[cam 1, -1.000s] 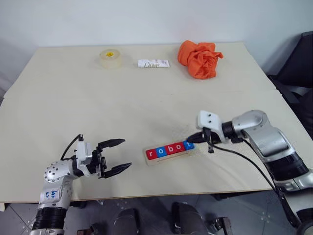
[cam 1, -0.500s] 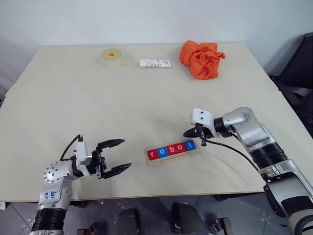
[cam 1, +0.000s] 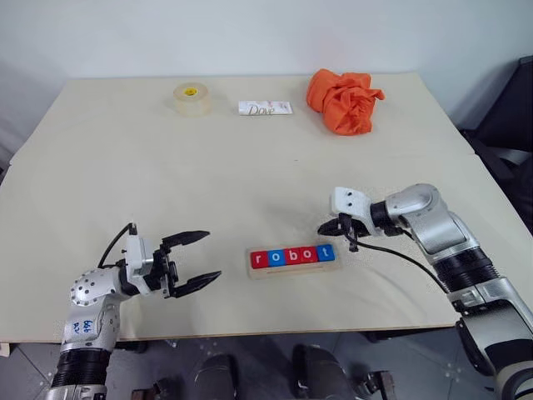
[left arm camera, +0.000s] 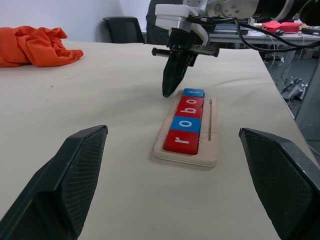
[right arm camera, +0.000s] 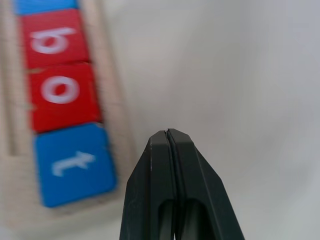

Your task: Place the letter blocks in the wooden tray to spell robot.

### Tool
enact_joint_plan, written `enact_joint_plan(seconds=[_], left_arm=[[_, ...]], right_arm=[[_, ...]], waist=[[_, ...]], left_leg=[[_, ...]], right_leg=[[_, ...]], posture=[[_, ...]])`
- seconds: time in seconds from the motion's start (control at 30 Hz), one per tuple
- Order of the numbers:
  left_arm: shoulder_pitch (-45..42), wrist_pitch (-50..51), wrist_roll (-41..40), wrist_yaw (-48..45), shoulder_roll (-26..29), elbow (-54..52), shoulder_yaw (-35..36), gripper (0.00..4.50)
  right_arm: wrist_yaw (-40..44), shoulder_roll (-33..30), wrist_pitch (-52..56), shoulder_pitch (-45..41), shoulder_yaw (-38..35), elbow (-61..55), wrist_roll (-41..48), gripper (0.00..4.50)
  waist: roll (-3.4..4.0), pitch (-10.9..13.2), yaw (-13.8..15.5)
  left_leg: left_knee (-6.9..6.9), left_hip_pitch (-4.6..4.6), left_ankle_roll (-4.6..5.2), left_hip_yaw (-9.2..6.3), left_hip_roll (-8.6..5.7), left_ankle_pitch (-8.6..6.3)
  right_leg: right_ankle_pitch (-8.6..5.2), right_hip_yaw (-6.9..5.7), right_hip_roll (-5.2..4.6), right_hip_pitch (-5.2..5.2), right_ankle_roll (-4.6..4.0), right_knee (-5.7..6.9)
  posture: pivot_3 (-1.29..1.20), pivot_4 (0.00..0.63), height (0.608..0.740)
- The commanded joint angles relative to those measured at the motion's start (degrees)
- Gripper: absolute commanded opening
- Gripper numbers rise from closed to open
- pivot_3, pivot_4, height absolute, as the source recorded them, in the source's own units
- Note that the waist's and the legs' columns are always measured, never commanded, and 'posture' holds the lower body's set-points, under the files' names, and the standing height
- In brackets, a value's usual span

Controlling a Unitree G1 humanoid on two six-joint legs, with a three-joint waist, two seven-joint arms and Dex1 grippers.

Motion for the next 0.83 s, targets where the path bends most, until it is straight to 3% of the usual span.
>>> enact_joint_plan(seconds=[0.03,0.3,0.43,0.57,0.83], left_arm=[[-0.9,0.7,-0.9,0.6,1.6,0.0,1.9,4.50],[-3.2,1.1,5.9,11.6,3.1,1.9,3.8,4.50],[-3.9,3.3,0.6,9.3,3.0,0.3,4.9,4.50],[-1.5,2.3,0.0,6.0,5.1,-0.4,5.7,4.50],[1.9,1.6,-2.8,1.2,7.6,-1.4,8.6,4.50]], right_arm=[[3.6,-3.8,-1.1,1.8,-6.3,-3.6,5.5,0.57],[12.4,-9.3,-7.0,12.3,-17.4,-4.5,16.9,3.26],[16.5,-11.2,-11.2,16.6,-20.7,-2.0,19.5,4.48],[19.7,-13.4,-13.7,18.3,-23.5,3.2,22.9,4.48],[20.5,-16.6,-20.9,15.9,-22.5,14.2,24.4,4.48]], waist=[[0.00,0.0,0.1],[-0.02,0.0,0.3],[-0.02,0.0,-0.1],[-0.01,0.0,-0.1],[-0.02,0.0,0.0]], left_leg=[[0.00,0.00,0.00,-0.01,0.00,0.00],[0.01,0.00,0.04,-0.03,-0.01,-0.04],[0.04,0.05,0.04,0.05,-0.01,-0.04],[0.04,0.08,0.03,0.07,0.00,-0.04],[0.06,0.10,0.02,0.09,0.00,-0.04]], right_leg=[[0.00,0.00,0.00,0.00,0.00,0.00],[0.01,-0.02,0.01,0.07,0.03,-0.08],[0.04,0.06,0.01,0.08,0.08,-0.06],[0.04,0.07,0.02,0.07,0.08,-0.04],[0.04,0.12,0.01,0.07,0.08,-0.04]], posture=[[0.00,0.150,0.740],[0.00,0.150,0.740],[0.00,0.150,0.740],[0.00,0.150,0.740],[0.00,0.150,0.740]])
